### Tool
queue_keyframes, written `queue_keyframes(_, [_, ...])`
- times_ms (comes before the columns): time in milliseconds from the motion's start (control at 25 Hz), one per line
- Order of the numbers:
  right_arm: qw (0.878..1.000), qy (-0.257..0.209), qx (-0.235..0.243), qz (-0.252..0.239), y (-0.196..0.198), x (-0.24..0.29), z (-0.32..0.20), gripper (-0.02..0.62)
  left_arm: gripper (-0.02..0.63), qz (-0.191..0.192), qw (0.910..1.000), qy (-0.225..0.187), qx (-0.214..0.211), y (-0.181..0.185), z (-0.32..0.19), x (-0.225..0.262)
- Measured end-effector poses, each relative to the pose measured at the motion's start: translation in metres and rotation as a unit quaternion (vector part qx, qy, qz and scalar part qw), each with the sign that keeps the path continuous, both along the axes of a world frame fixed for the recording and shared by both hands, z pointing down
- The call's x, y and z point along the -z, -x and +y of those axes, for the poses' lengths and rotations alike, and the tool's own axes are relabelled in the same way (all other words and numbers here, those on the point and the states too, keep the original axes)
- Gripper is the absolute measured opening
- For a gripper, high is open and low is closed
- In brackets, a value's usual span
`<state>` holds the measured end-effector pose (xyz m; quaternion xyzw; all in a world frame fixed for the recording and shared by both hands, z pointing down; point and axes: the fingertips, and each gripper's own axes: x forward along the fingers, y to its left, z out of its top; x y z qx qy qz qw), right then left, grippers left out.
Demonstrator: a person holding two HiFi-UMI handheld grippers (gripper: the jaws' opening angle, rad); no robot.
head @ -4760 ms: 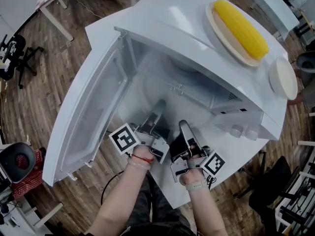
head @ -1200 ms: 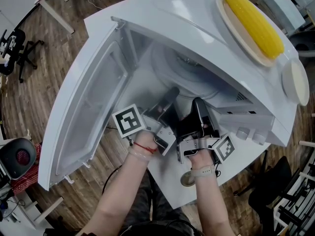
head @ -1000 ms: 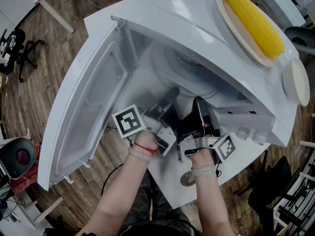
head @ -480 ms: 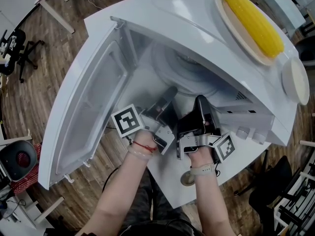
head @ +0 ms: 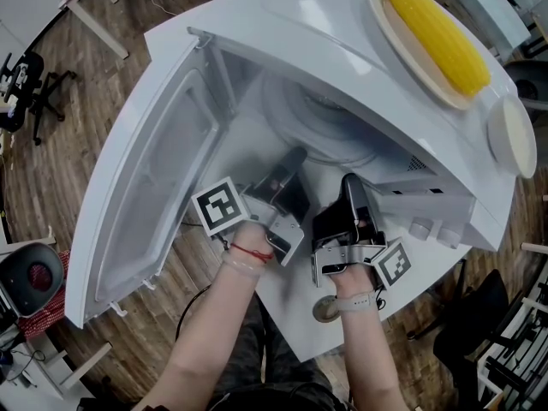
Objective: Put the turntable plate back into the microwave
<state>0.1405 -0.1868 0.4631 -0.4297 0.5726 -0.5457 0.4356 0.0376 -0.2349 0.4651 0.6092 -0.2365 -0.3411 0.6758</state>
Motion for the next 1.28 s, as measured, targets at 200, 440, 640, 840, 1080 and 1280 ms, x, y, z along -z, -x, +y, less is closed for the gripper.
queue_keyframes(200, [1.0,0.002,0.005,-0.005,0.002,-0.002,0.006,0.043,0.037,0.005,1.0,-0.007,0.004,0.002,-0.004,0.008])
queue_keyframes(440, [1.0,0.001,0.014,-0.01,0.01,0.0,0.007,0.043,0.037,0.006,0.9999,-0.011,0.005,-0.004,-0.012,0.013])
queue_keyframes(640, [1.0,0.004,0.013,-0.009,0.008,-0.002,0.009,0.043,0.037,0.005,0.9999,-0.009,0.004,-0.006,-0.016,0.013])
queue_keyframes(840, [1.0,0.009,0.016,0.003,0.006,-0.007,0.011,0.043,0.037,-0.025,0.9996,-0.007,-0.007,-0.009,-0.017,0.011])
queue_keyframes(1080, [1.0,0.011,0.022,0.002,0.01,-0.008,0.009,0.043,0.037,-0.045,0.9988,0.016,-0.015,-0.007,-0.018,0.011])
queue_keyframes(1280, [0.999,-0.001,0.035,0.001,0.018,-0.002,0.002,0.043,0.037,-0.083,0.996,0.014,-0.03,-0.004,-0.018,0.006])
